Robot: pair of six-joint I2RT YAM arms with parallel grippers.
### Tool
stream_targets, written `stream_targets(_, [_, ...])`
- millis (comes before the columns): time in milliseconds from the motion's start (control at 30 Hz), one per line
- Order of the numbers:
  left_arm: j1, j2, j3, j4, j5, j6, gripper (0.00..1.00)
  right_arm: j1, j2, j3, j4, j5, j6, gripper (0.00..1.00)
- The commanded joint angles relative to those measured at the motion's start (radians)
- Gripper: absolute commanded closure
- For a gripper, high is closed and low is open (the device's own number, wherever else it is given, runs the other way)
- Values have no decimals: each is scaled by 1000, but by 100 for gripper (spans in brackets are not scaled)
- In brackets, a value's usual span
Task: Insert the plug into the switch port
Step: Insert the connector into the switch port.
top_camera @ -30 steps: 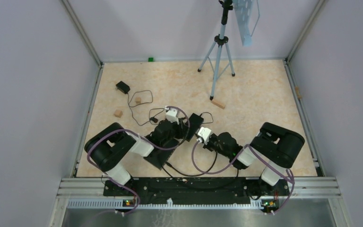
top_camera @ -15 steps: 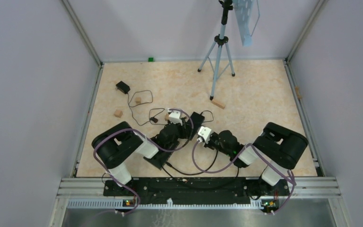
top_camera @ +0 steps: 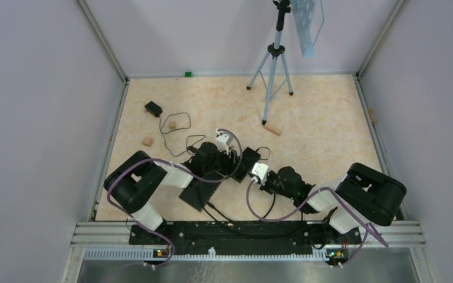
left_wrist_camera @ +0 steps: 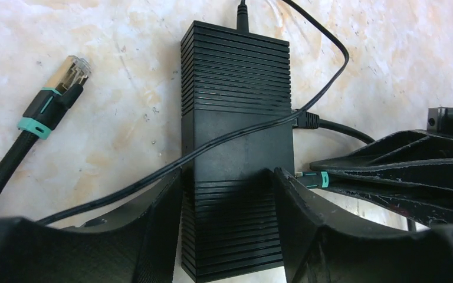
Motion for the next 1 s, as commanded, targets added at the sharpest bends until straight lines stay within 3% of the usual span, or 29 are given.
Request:
stream_targets(0, [8, 2, 29, -284, 514, -35, 41, 35, 18, 17, 9, -160, 49, 100])
stream_targets(267, [76, -29, 50, -363, 501, 12, 40, 35, 13, 19, -24, -194, 94, 92])
stream_targets(567, [90, -22, 50, -371, 458, 10, 41, 35, -50, 58, -190, -109, 176, 65])
stream_targets(633, [106, -24, 57, -378, 436, 6, 41, 35, -98, 61, -229, -85, 204, 54])
stream_targets(867, [163, -37, 101, -393, 409, 0, 39, 34, -302, 105, -465, -28, 266, 51])
stream_targets(967, [188, -46, 126, -420, 399, 5, 36, 33, -386, 142, -540, 0, 366, 51])
